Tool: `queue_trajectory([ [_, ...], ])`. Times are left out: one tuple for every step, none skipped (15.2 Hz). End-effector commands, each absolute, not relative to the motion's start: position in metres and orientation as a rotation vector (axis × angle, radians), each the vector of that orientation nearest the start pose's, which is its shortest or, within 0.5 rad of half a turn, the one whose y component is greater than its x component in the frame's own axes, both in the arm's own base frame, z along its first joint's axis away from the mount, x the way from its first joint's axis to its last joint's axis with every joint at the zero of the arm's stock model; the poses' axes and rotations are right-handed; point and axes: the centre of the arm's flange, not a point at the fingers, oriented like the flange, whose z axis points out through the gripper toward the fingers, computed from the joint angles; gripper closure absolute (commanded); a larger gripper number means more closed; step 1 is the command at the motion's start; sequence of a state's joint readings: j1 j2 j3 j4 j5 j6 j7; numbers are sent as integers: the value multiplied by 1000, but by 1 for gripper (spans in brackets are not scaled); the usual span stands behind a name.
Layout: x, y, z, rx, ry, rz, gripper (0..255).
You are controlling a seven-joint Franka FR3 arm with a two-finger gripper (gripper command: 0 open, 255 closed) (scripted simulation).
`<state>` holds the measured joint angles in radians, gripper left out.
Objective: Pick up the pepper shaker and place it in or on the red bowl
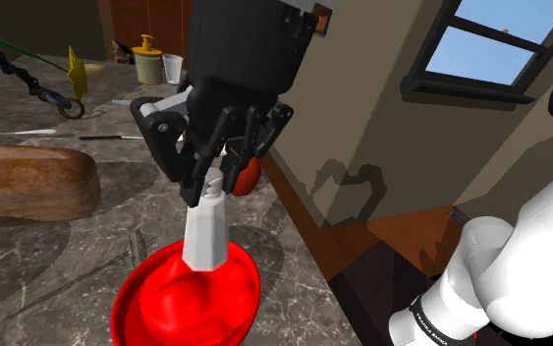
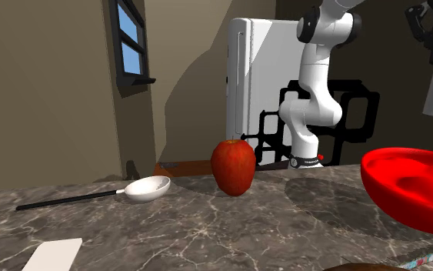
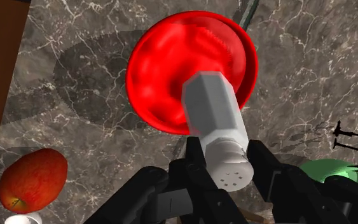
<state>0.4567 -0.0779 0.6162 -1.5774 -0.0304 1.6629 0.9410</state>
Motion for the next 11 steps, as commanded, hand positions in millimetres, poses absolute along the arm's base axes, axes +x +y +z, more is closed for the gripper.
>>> queue_trajectory([
  [248, 483, 655, -3041, -203, -219, 255],
  [248, 483, 650, -3041, -203, -219, 255],
  [248, 483, 644, -3041, -203, -219, 255],
  [248, 483, 639, -3041, -203, -219, 255],
  [248, 483, 634, -3041, -203, -219, 255],
  [248, 483, 629, -3041, -203, -219, 255],
  [248, 483, 623, -3041, -203, -219, 255],
  [248, 483, 618, -3041, -203, -219, 255],
  [248, 483, 613, -3041, -203, -219, 255],
  [248, 483, 607, -3041, -203, -219, 255],
  [248, 483, 602, -3041, -203, -219, 255],
])
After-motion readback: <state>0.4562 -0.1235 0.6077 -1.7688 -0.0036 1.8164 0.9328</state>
